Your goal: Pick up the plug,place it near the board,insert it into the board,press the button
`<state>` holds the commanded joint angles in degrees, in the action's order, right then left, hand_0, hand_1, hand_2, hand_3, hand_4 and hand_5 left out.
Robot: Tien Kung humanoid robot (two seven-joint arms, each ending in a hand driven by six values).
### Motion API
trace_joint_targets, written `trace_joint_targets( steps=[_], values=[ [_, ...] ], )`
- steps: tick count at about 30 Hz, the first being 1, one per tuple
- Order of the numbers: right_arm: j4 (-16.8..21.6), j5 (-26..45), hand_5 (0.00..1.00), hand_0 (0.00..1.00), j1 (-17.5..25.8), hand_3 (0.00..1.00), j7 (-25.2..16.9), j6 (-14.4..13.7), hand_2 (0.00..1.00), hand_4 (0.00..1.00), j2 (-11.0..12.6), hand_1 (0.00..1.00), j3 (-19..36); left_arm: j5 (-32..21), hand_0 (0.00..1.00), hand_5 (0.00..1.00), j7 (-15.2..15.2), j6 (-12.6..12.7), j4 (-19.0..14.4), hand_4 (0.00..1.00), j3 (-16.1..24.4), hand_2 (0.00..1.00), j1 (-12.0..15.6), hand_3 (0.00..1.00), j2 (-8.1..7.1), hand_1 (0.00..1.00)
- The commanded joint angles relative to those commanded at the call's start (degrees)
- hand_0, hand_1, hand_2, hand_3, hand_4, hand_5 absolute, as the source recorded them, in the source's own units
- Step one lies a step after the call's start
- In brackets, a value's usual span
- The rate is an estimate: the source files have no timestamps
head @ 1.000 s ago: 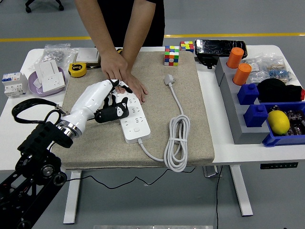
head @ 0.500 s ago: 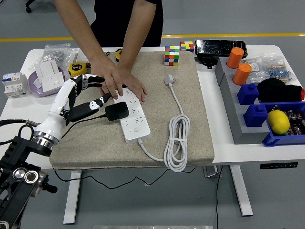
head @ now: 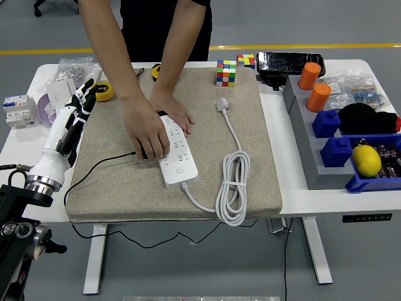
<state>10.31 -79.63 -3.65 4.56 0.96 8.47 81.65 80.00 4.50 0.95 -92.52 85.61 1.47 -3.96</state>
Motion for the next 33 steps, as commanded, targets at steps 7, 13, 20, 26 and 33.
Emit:
trace_joint_targets(
  steps=[7, 13, 20, 26, 33],
  values=[
    [0.0, 0.1, 0.933, 0.827, 0.0, 0.788, 0.1, 0.0, 0.747, 0.998, -0.1, 0.752, 0.2, -6.1, 0.998, 0.98, 0.3, -0.3, 1.7, 0.998, 3.2, 0.998, -0.1, 0.998, 0.77, 0.998],
    [0.0, 0.3, 0.933, 0.827, -0.2, 0.788, 0.0, 0.0, 0.747, 0.998, -0.1, 0.752, 0.2, -5.6, 0.998, 0.984, 0.3, -0.2, 2.8, 0.998, 5.4, 0.998, 0.0, 0.998, 1.51, 0.998],
    [0.0, 0.3, 0.932, 0.827, -0.2, 0.788, 0.0, 0.0, 0.747, 0.998, -0.1, 0.752, 0.2, -5.6, 0.998, 0.989, 0.2, 0.1, 3.1, 0.998, 6.1, 0.998, 0.1, 0.997, 1.68, 0.998],
    [0.0, 0.3, 0.933, 0.827, -0.2, 0.788, 0.0, -0.1, 0.747, 0.998, -0.2, 0.752, 0.3, -5.4, 0.998, 0.993, 0.1, -0.1, 3.4, 0.998, 6.7, 0.998, 0.1, 0.997, 1.77, 0.998],
    [0.0, 0.2, 0.933, 0.827, -0.2, 0.788, -0.1, -0.1, 0.747, 0.998, -0.3, 0.752, 0.5, -5.1, 0.998, 0.998, 0.0, -0.3, 3.4, 0.998, 6.7, 0.998, 0.1, 0.99, 1.85, 0.998]
  ],
)
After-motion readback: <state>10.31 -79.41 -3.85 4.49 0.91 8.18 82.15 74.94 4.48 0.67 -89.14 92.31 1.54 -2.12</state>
